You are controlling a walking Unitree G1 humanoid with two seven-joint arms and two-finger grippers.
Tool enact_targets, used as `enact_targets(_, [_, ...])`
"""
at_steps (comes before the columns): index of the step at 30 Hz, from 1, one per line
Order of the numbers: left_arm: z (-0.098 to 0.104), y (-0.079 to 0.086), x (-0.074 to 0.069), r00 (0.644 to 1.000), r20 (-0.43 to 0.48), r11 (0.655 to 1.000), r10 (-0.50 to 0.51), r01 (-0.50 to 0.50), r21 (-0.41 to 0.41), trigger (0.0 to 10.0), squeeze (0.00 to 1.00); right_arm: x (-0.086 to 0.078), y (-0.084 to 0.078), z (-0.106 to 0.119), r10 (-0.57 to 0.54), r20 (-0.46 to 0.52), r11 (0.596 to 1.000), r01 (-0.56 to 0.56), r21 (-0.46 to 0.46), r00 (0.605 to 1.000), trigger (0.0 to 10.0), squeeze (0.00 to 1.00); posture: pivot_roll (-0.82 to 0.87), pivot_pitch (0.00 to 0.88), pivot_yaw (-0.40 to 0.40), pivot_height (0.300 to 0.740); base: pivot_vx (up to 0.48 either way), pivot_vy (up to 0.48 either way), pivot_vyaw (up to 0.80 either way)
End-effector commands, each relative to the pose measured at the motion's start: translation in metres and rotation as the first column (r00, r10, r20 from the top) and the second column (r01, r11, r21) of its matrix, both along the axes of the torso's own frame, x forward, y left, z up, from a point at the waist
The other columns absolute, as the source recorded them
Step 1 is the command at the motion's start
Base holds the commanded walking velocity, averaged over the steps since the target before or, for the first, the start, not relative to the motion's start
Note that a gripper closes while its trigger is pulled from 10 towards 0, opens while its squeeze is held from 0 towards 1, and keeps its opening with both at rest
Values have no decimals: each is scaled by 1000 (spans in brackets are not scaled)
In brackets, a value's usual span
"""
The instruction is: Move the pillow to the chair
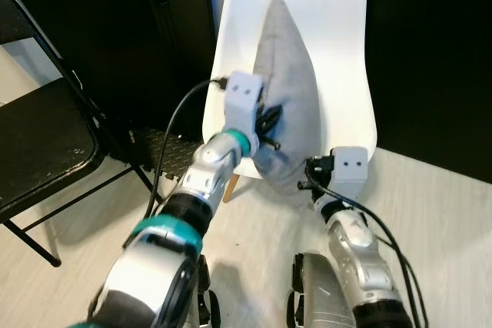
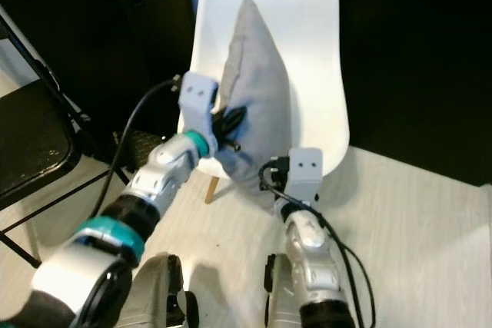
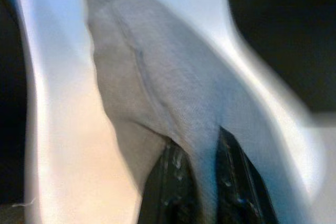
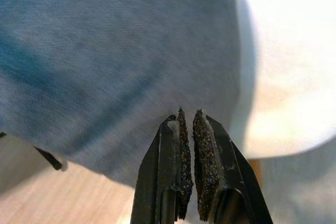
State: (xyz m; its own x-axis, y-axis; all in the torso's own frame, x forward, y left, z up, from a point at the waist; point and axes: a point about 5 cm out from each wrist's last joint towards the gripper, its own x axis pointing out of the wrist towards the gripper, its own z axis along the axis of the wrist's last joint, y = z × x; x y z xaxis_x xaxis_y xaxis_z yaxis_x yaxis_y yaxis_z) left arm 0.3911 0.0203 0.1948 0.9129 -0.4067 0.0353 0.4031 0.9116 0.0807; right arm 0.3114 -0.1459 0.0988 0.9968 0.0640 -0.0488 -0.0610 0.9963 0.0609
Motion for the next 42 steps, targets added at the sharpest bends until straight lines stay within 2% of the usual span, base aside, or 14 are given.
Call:
enact_targets(1, [5, -1, 3, 996, 47, 994, 70, -74, 81, 10000, 0, -4, 3, -4, 1, -20, 1000, -1, -3, 1000, 10000, 0, -25, 245, 166, 628, 0, 0, 0])
enact_targets(5, [15, 1, 7, 987, 88, 985, 134, -142, 95, 10000, 0, -4, 6, -4, 2, -22, 1000, -2, -6, 1000, 10000, 0, -24, 239, 162, 628, 0, 0, 0])
enact_targets(10, [17, -4, 6, 994, 61, 995, 94, -96, 30, 10000, 0, -3, 8, -2, 12, -23, 1000, -13, -10, 1000, 10000, 0, -23, 224, 149, 628, 0, 0, 0])
enact_targets(11, [17, -8, 5, 998, 45, 999, 38, -39, 17, 10000, 180, -2, 8, -2, 15, -23, 1000, -15, -12, 1000, 10000, 0, -23, 218, 146, 628, 0, 0, 0])
enact_targets(12, [17, -8, 5, 998, 45, 999, 38, -39, 17, 10000, 180, -2, 8, -2, 15, -23, 1000, -15, -12, 1000, 10000, 0, -23, 218, 146, 628, 0, 0, 0])
enact_targets(13, [17, -9, 5, 999, 39, 1000, -1, 2, -11, 10000, 1000, -1, 8, -2, 18, -23, 1000, -18, -15, 1000, 10000, 0, -23, 210, 144, 628, 0, 0, 0])
enact_targets(19, [20, -11, 4, 998, 49, 999, -35, 37, -39, 10000, 1000, 1, 8, 0, 20, -20, 1000, -21, -18, 1000, 10000, 0, -22, 200, 140, 628, 0, 0, 0])
enact_targets(27, [22, -8, 6, 997, 78, 999, 10, -13, 35, 10000, 1000, 2, 10, 0, 28, -21, 999, -28, -25, 999, 10000, 0, -26, 182, 133, 628, 0, 0, 0])
enact_targets(28, [24, -5, 8, 996, 86, 999, 27, -30, 40, 10000, 0, 2, 10, 0, 28, -21, 999, -29, -26, 999, 10000, 0, -29, 177, 134, 628, 0, 0, 0])
enact_targets(33, [41, 1, 12, 991, 130, 1000, 13, -14, 11, 10000, 0, 4, 6, 1, 24, -14, 999, -25, -36, 1000, 10000, 0, -38, 155, 132, 628, 0, 0, 0])
enact_targets(35, [63, 10, 18, 988, 151, 998, -17, 26, -59, 10000, 0, 7, 0, 4, 19, -6, 999, -19, -46, 1000, 10000, 0, -39, 143, 124, 628, 0, 0, 0])
enact_targets(39, [70, 14, 19, 987, 162, 996, -25, 38, -79, 10000, 0, 9, -1, 5, 18, -4, 999, -18, -47, 1000, 10000, 0, -39, 143, 124, 628, 0, 0, 0])
enact_targets(41, [94, 25, 23, 978, 205, 991, -35, 61, -122, 10000, 0, 12, -3, 6, 23, -2, 998, -23, -54, 1000, 10000, 0, -26, 126, 100, 628, 0, 0, 0])
enact_targets(42, [94, 25, 23, 978, 205, 991, -35, 61, -122, 10000, 0, 12, -3, 6, 23, -2, 998, -23, -54, 1000, 10000, 0, -26, 126, 100, 628, 0, 0, 0])
